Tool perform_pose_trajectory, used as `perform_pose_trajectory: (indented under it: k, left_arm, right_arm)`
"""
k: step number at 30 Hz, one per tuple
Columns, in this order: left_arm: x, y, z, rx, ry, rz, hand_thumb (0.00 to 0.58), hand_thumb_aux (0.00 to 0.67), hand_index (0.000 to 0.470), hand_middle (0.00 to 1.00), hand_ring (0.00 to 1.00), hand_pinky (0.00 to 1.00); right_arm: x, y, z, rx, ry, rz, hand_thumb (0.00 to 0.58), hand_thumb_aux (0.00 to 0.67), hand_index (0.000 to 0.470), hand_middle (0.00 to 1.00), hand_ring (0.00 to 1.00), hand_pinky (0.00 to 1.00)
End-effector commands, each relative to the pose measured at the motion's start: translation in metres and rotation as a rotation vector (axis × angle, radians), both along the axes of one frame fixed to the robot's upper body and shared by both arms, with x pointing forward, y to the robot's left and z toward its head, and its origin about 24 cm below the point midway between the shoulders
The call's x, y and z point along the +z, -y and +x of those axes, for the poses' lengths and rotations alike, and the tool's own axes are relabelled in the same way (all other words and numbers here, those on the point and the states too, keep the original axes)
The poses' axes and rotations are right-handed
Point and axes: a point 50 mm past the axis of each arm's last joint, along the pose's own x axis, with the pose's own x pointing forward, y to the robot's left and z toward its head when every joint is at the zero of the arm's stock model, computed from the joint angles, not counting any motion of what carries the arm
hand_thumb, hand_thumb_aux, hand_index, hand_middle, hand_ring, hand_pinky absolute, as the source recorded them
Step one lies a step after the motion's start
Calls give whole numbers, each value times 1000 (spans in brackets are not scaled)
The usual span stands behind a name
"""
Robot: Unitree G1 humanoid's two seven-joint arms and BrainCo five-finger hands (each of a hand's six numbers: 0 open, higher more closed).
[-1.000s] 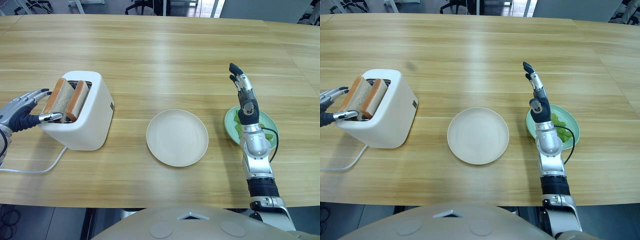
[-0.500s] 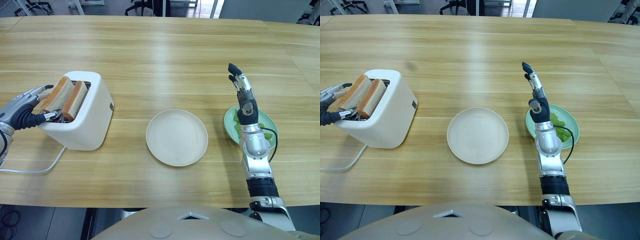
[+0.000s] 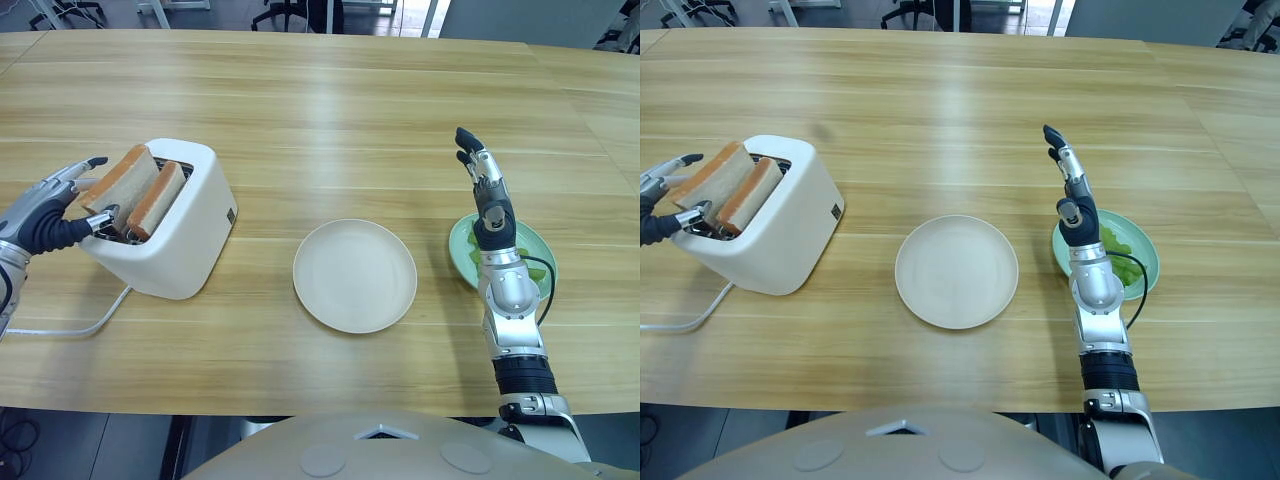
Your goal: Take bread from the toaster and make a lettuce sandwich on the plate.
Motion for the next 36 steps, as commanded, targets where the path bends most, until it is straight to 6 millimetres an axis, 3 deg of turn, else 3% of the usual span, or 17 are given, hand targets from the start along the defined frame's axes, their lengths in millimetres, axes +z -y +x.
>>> perform_pose_trajectory:
  k: [1, 4, 5, 6, 7, 8, 9, 10, 24, 28, 36]
  left_arm:
    - [16, 8, 1, -45, 86, -95, 580, 670, 460, 0, 0, 0]
    - [24, 10, 0, -57, 120, -159, 580, 670, 460, 75, 75, 75]
    - [26, 11, -1, -62, 133, -183, 580, 670, 460, 216, 216, 216]
    - [28, 11, -1, -69, 141, -203, 580, 670, 460, 216, 216, 216]
    - [30, 11, -2, -74, 147, -222, 580, 670, 460, 341, 341, 341]
    - [31, 11, -2, -75, 152, -235, 580, 670, 460, 714, 714, 714]
    - [32, 11, -2, -72, 158, -245, 580, 670, 460, 714, 714, 714]
    - [32, 10, -2, -68, 161, -253, 580, 670, 460, 1000, 1000, 1000]
    - [52, 18, 4, -186, 249, -530, 580, 670, 460, 1000, 1000, 1000]
    - [64, 20, 7, -227, 289, -619, 580, 670, 460, 1000, 1000, 1000]
    - [84, 34, 15, -317, 335, -683, 580, 670, 460, 1000, 1000, 1000]
  right_arm:
    - [-2, 1, -1, -1, -15, 2, 0, 0, 0, 0, 0, 0]
    - [-3, 1, 0, -1, -15, 1, 0, 0, 0, 0, 0, 0]
    - [-3, 1, 0, -1, -15, 1, 0, 0, 0, 0, 0, 0]
    - [-3, 1, 0, -1, -15, 1, 0, 0, 0, 0, 0, 0]
    - [-3, 1, 0, -1, -15, 1, 0, 0, 0, 0, 0, 0]
    - [-3, 1, 0, -1, -15, 1, 0, 0, 0, 0, 0, 0]
    - [-3, 1, 0, 0, -15, 0, 0, 0, 0, 0, 0, 0]
    - [-3, 1, 0, 0, -15, 0, 0, 0, 0, 0, 0, 0]
    - [1, 12, 1, -39, -7, -21, 0, 0, 0, 0, 0, 0]
    - [5, 33, 1, -133, -1, -80, 0, 0, 0, 0, 0, 0]
    - [16, 99, -6, -464, -10, -476, 0, 0, 0, 0, 0, 0]
